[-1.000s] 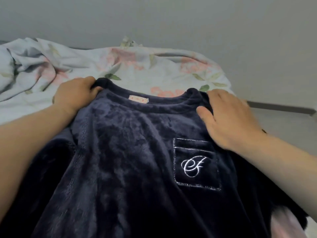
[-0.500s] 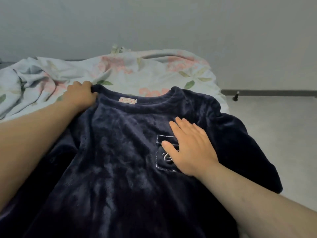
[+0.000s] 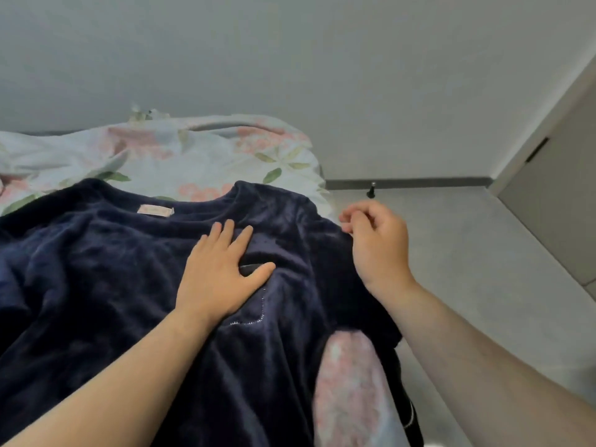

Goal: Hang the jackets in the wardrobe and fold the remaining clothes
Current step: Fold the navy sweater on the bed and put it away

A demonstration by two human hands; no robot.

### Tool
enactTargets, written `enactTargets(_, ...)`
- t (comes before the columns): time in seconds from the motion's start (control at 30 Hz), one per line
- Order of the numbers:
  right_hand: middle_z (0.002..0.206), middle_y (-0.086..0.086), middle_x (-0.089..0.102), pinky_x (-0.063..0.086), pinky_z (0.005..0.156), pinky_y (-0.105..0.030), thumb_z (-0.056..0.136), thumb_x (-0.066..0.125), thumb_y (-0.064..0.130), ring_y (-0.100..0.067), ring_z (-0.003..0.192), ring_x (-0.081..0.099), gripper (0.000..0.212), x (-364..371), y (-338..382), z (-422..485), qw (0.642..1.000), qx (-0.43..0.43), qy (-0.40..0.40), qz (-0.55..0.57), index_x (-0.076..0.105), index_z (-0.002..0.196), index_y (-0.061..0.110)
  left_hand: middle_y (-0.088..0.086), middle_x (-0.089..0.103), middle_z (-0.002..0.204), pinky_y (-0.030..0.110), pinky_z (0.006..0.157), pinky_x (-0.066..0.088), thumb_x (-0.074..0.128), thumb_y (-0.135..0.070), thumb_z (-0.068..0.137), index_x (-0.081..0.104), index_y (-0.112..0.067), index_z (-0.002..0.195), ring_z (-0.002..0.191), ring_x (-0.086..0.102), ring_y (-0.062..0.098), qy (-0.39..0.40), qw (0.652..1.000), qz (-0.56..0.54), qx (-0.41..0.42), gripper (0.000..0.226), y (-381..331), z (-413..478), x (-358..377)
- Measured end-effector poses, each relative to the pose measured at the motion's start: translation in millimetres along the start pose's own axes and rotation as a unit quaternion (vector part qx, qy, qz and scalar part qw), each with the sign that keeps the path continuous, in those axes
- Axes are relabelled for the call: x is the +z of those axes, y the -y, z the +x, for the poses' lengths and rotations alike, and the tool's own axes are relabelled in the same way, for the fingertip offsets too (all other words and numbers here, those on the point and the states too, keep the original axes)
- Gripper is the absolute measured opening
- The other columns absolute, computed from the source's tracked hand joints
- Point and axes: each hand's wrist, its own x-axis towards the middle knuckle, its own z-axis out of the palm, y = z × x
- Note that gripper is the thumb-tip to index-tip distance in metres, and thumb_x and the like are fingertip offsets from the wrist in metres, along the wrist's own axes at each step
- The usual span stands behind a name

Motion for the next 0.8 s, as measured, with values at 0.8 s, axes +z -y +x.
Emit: enactTargets(0.8, 0.082, -0.003, 0.07, 0.051, 0.073, -0.029, 0.086, 0.069, 0.006, -0.014, 0.074, 0.065, 0.007, -171.5, -36.8, 13.1, 0.896, 0.174, 0.381, -0.148, 0.066, 0.085, 0.012, 0.009, 0.026, 0.161, 0.045, 0.12, 0.022, 0.039, -0.079, 0.085, 0.038, -0.024, 0.151, 0.15, 0.019, 0.027, 0.016, 0.998, 0.039, -0.035, 0.086, -13.5, 0.2, -13.2)
